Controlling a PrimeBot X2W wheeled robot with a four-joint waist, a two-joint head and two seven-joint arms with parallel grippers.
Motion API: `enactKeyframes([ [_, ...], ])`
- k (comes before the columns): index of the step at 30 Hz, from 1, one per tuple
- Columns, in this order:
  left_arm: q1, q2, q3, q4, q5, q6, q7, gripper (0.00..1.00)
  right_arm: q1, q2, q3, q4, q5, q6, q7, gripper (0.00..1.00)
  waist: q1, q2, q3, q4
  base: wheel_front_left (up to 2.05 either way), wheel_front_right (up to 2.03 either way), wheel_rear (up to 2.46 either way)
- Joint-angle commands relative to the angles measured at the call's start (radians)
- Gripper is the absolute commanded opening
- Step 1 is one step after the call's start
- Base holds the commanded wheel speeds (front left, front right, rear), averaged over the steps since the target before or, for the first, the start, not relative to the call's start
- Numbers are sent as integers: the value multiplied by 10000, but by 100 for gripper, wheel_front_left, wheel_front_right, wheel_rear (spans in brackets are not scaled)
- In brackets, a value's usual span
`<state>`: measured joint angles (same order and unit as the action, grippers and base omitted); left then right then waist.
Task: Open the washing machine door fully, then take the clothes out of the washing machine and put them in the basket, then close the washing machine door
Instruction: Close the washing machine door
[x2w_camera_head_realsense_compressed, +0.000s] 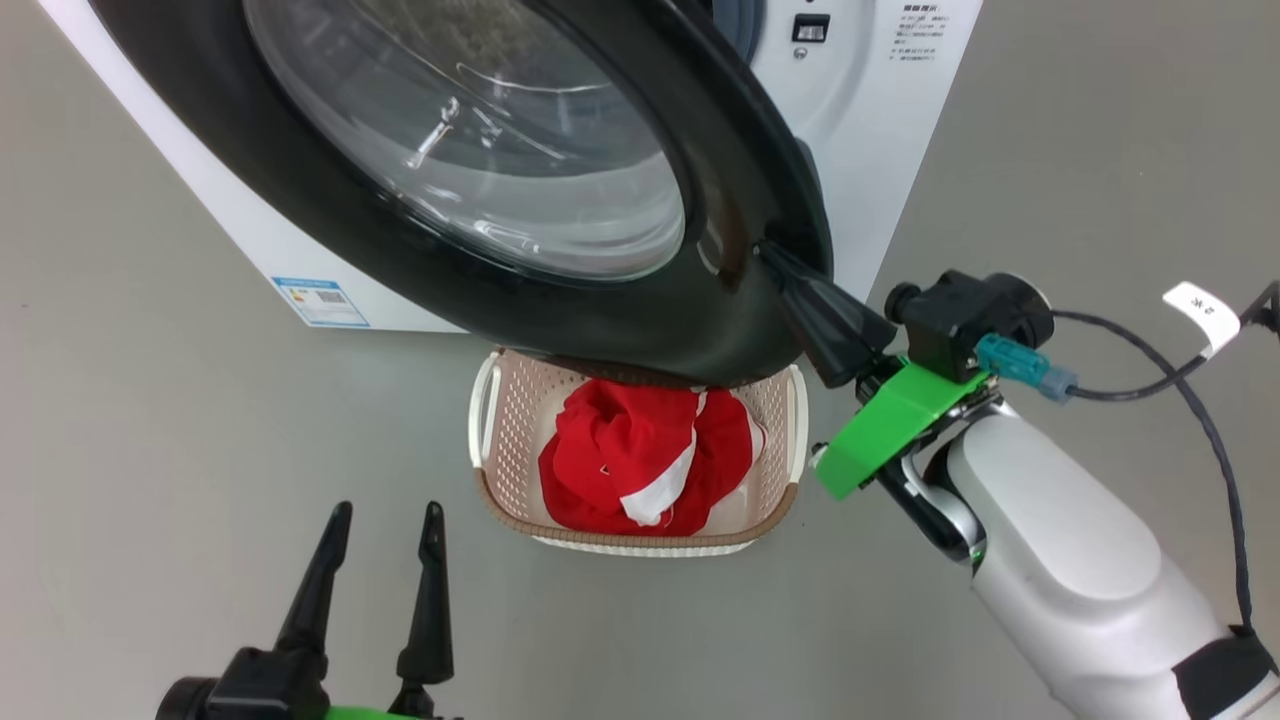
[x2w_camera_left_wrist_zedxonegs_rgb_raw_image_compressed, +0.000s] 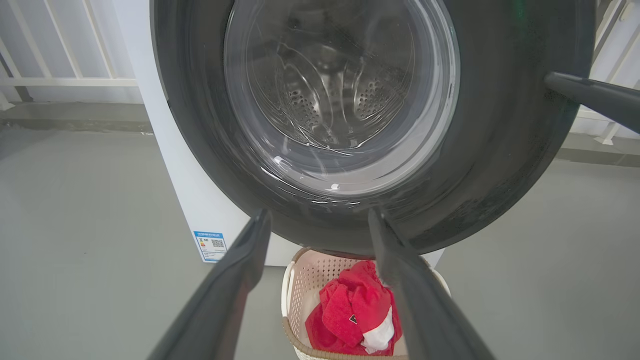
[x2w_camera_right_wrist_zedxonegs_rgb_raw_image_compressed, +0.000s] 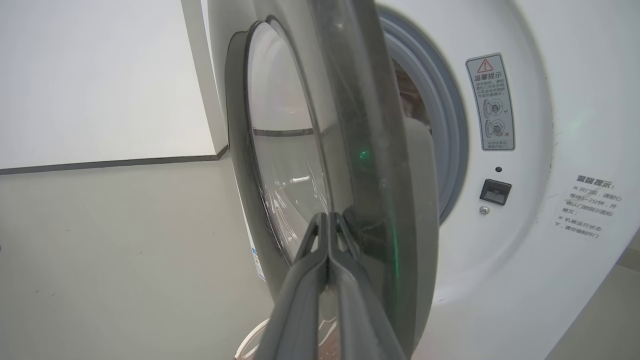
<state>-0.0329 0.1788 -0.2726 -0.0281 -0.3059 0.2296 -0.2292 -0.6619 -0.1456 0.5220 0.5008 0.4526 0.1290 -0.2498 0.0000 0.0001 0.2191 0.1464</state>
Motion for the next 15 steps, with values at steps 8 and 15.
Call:
enactKeyframes([
  [8, -625, 26, 61, -191, 248, 44, -143, 100, -1230, -178, 28, 282, 322, 17, -118, 0, 0, -1, 465, 238, 0, 0, 0],
  [15, -879, -124, -94, -94, 331, 21, -213, 100, -2262, -333, -46, 896, 547, 17, -119, 0, 0, -1, 841, 492, 0, 0, 0],
])
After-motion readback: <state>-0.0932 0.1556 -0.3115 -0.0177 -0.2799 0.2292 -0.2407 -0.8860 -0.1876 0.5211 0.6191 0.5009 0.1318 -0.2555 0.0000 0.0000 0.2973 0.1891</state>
